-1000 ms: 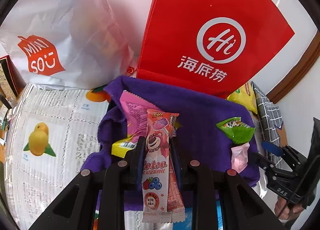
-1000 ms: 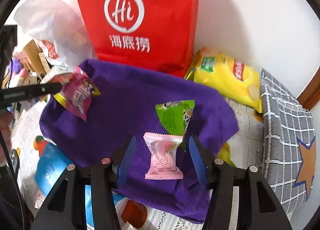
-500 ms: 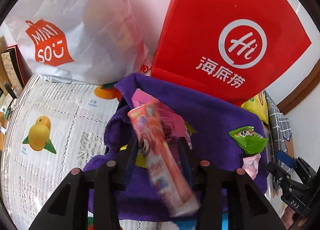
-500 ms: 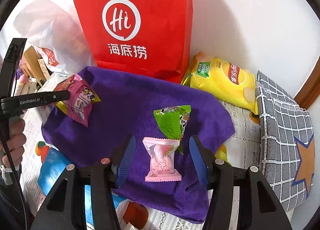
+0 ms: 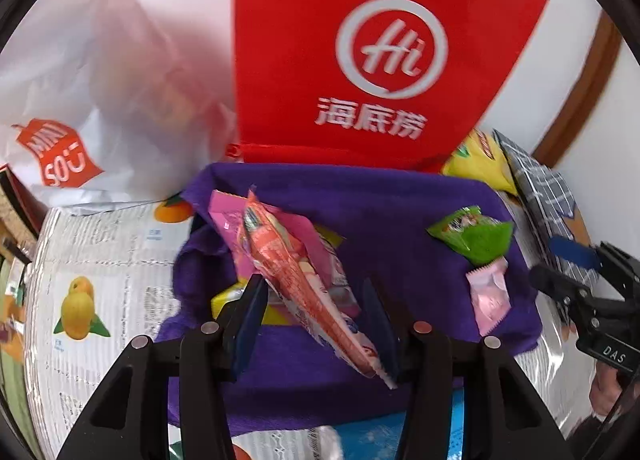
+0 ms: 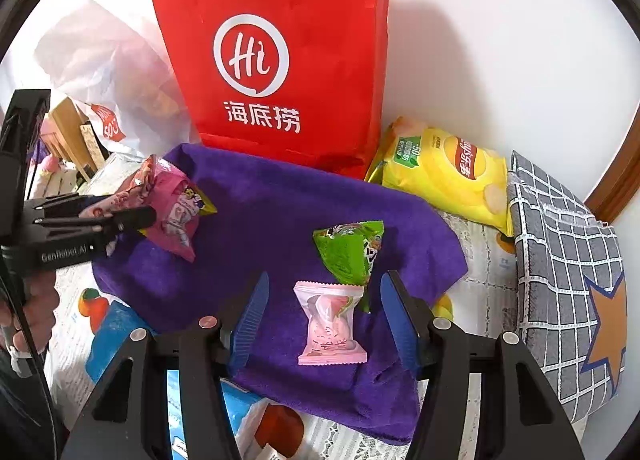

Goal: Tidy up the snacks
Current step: 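Open the right tool to drop the pink candy while the left tool releases the stick snack, then withdraw both tools from the towel and lower them toward the snacks on the sheet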

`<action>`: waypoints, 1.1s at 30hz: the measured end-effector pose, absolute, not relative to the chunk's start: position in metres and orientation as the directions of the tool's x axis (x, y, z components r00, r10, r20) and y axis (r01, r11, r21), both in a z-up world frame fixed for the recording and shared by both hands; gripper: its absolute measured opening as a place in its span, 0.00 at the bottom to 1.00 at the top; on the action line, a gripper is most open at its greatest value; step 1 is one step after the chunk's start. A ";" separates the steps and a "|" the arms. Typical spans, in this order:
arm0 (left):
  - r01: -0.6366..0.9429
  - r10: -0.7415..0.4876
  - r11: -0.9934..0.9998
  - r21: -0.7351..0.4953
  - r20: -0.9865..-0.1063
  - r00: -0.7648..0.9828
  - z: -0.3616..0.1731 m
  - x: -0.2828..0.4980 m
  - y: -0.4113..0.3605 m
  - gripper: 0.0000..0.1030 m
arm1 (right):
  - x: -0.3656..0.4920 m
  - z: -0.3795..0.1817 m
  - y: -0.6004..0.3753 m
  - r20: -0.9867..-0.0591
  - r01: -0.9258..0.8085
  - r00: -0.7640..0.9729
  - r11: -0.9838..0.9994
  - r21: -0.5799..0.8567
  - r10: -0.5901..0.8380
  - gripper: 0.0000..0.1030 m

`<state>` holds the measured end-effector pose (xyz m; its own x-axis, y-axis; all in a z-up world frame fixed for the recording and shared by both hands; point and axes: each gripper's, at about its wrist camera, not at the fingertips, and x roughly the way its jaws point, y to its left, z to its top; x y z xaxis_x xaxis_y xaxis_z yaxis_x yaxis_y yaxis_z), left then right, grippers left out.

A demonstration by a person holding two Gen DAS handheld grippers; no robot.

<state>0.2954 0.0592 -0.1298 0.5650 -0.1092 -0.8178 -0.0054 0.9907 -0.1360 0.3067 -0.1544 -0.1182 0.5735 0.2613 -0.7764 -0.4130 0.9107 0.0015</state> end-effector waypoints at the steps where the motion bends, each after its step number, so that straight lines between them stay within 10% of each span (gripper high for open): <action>1: -0.005 -0.111 0.991 -0.137 -0.823 0.557 -0.130 0.296 0.059 0.57 | 0.306 -0.117 -0.154 -0.775 -0.410 0.579 0.912 -0.007 0.254 0.57; 33: -0.145 -0.092 0.955 -0.260 -0.720 0.688 -0.083 0.270 0.108 0.64 | 0.293 -0.092 -0.155 -0.726 -0.394 0.638 0.919 -0.021 0.257 0.59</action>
